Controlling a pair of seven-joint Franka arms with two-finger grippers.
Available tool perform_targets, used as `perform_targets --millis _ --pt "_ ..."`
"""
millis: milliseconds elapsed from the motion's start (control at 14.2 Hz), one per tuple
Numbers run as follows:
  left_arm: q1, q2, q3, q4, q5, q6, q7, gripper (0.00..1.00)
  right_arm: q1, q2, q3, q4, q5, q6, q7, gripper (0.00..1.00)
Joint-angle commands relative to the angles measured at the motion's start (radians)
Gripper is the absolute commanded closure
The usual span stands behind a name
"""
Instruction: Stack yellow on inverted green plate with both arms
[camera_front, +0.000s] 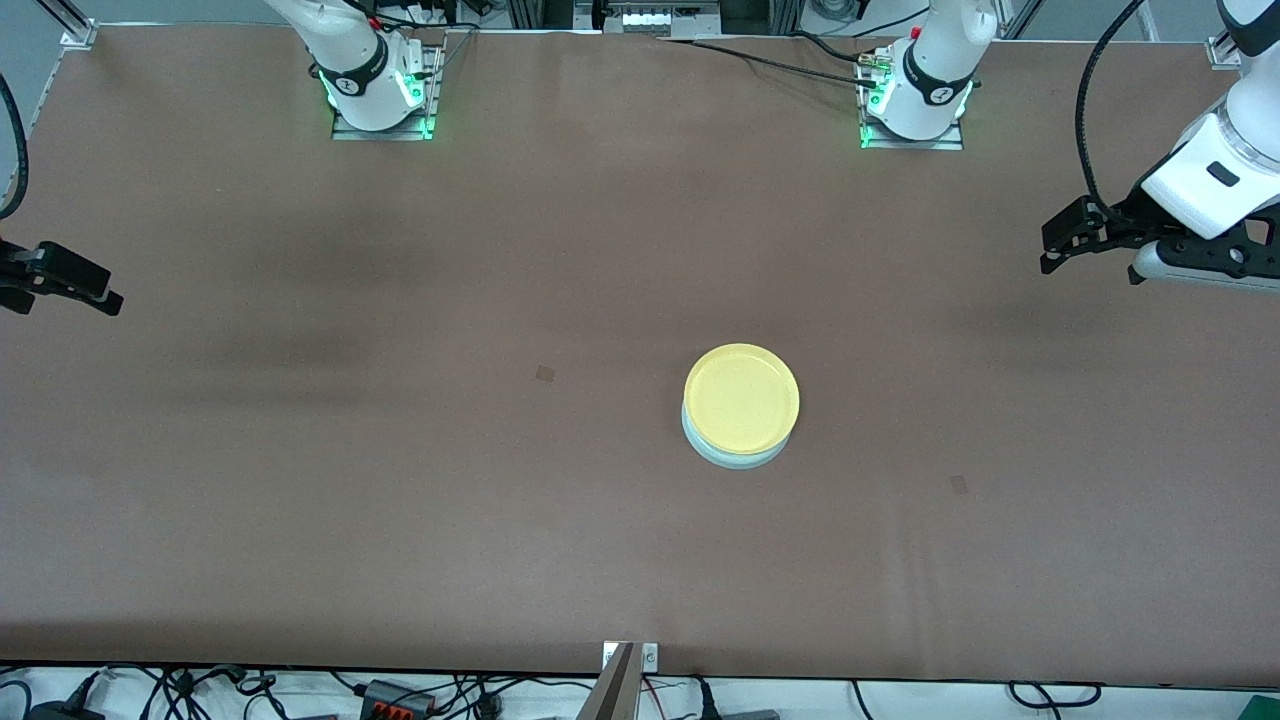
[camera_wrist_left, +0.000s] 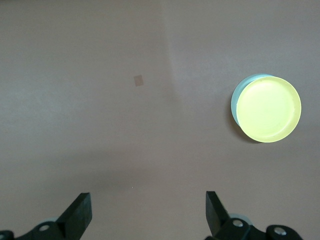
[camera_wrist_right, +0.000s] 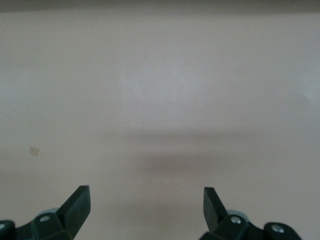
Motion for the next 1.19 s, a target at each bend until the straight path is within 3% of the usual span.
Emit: perform_targets --millis 0,140,562,1124 --pt "0.004 0.004 -0.003 0.021 -0.025 -0.014 0.0 0.0 -0.014 -0.037 0.02 -0.049 -0.017 -0.026 0.029 0.0" --pt "0.004 0.004 -0.003 0.021 -0.025 -0.014 0.0 0.0 -0.014 -0.052 0.02 -0.078 -0.017 -0.026 0.038 0.0" --pt "-0.001 0.004 -0.004 0.021 -0.025 -0.013 0.002 0.0 -0.012 -0.213 0.02 -0.311 -0.043 0.086 0.044 0.0" --pt "-0.001 0.005 -0.003 0.034 -0.025 -0.014 0.0 0.0 -0.014 -0.209 0.02 -0.304 -0.045 0.061 0.03 0.0"
